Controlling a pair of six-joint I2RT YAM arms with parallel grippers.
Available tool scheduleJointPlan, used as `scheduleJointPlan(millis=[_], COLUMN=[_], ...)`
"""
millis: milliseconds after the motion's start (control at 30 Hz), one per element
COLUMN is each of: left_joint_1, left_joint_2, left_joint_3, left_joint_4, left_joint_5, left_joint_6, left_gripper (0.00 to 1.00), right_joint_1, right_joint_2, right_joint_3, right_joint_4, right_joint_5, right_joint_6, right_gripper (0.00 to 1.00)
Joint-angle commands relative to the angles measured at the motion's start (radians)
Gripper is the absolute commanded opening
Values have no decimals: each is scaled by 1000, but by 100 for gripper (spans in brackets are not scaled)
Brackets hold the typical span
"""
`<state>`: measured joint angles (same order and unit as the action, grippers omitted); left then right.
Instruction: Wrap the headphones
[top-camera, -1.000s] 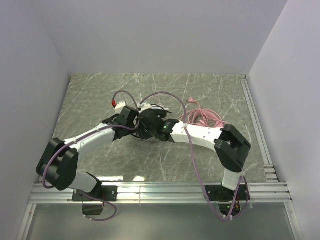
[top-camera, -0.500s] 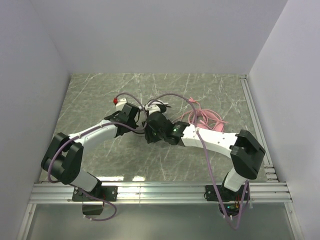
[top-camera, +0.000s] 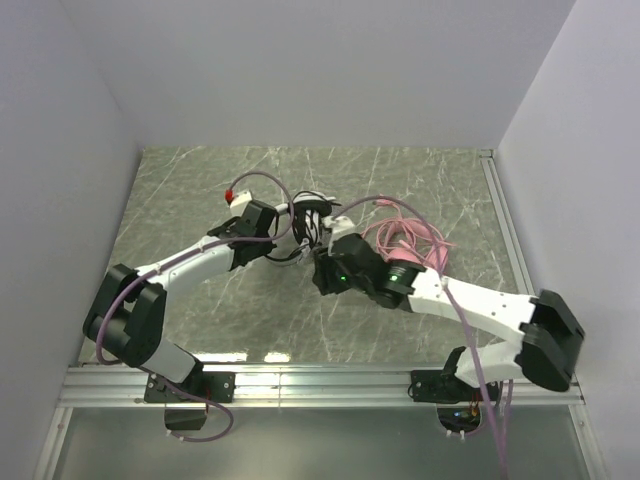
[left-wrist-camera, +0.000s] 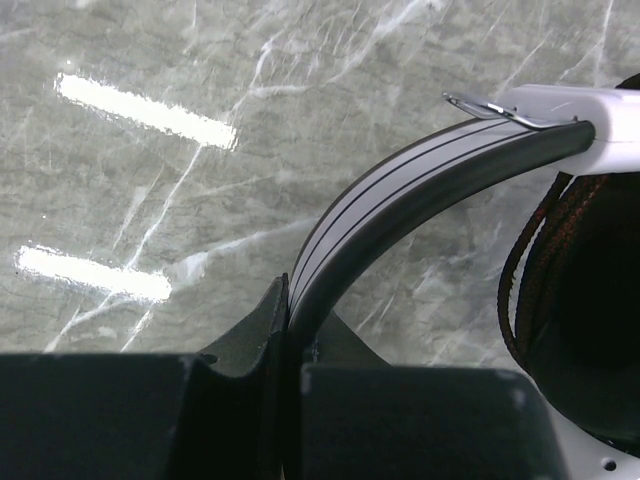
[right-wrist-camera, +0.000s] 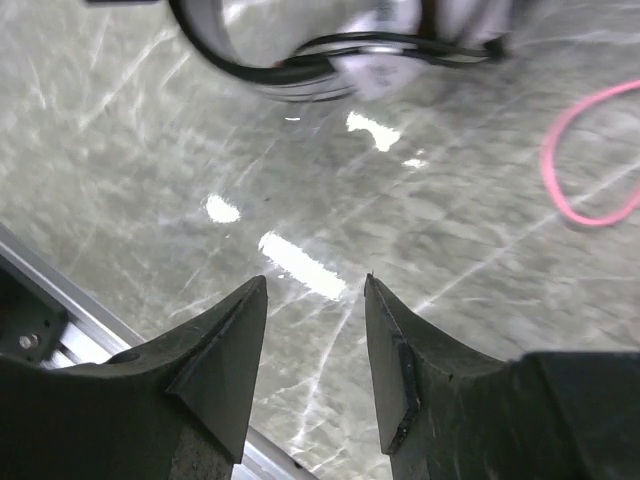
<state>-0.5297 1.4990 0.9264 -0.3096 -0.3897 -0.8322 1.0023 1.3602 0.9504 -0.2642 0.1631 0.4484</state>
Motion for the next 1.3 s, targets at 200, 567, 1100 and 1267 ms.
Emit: scheduleJointPlan(millis=[200, 567, 1100, 1267], left_joint_1=[92, 310, 638, 729], left_joint_2=[-28, 55, 188, 244], left_joint_3=[121, 180, 118, 141], left_joint_4=[12, -13, 72, 79], left_joint_5=[14, 78, 116, 173], left_joint_6=[-18, -71, -151, -143], left_gripper=[0, 0, 1, 5], right_joint_1=[-152, -203, -226, -234], right_joint_2=[-286, -346, -279, -237], right_joint_3=[-182, -197, -128, -87], right_joint_4=[86, 65, 52, 43], right_joint_5=[-36, -62, -112, -129], right_joint_6=[36, 18, -13, -28], right_gripper=[54, 56, 57, 57])
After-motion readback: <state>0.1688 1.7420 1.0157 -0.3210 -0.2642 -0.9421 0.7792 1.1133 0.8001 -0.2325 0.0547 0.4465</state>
